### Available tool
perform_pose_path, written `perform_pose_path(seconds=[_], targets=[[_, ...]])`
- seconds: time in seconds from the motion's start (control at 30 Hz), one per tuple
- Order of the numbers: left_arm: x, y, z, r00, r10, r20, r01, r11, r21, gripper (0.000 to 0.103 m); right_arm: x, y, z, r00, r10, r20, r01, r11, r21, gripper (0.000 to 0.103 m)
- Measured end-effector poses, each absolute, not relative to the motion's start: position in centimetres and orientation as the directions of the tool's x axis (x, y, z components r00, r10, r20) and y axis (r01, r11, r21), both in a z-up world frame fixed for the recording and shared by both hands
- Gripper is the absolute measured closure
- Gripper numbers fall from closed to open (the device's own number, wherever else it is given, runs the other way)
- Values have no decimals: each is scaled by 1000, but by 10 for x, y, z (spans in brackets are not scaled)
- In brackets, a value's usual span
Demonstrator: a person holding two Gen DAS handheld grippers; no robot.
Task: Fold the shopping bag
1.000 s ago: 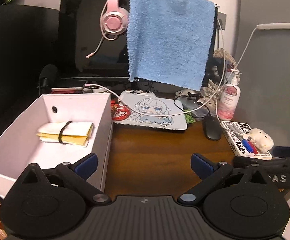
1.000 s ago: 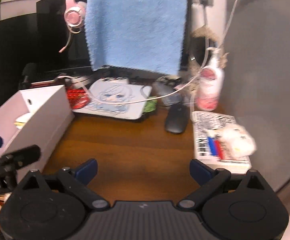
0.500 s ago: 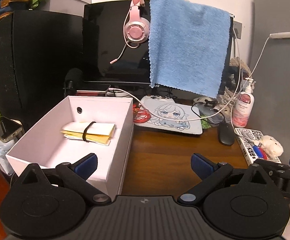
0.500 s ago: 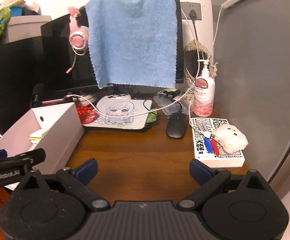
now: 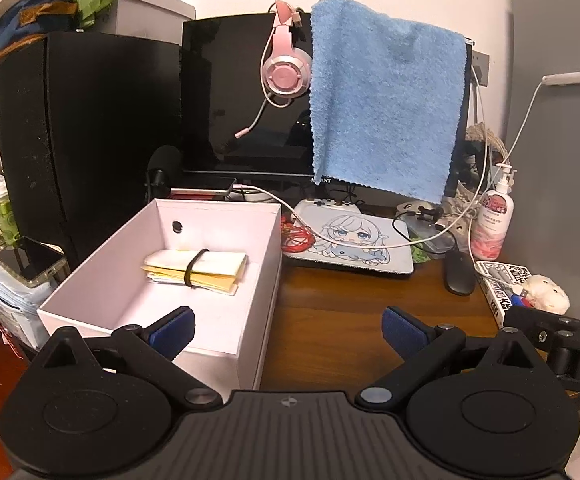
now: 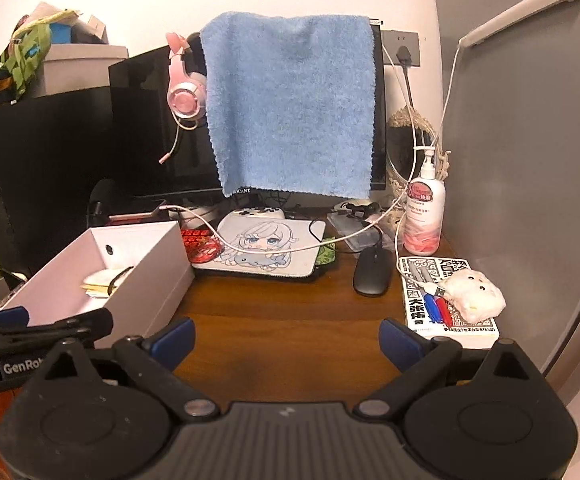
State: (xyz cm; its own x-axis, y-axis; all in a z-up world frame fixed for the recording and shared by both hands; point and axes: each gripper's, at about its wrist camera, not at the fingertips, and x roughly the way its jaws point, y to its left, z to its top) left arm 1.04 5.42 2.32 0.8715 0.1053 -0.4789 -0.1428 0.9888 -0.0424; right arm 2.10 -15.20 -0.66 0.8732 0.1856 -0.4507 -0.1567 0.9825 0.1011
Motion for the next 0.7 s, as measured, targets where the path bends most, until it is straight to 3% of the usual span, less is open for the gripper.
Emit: perform_pose_path(seconds=[0.7], targets=[[6, 58, 25, 870, 107, -481, -145, 989, -42, 2, 18, -143, -3, 871, 192, -452, -165, 981, 98, 4]])
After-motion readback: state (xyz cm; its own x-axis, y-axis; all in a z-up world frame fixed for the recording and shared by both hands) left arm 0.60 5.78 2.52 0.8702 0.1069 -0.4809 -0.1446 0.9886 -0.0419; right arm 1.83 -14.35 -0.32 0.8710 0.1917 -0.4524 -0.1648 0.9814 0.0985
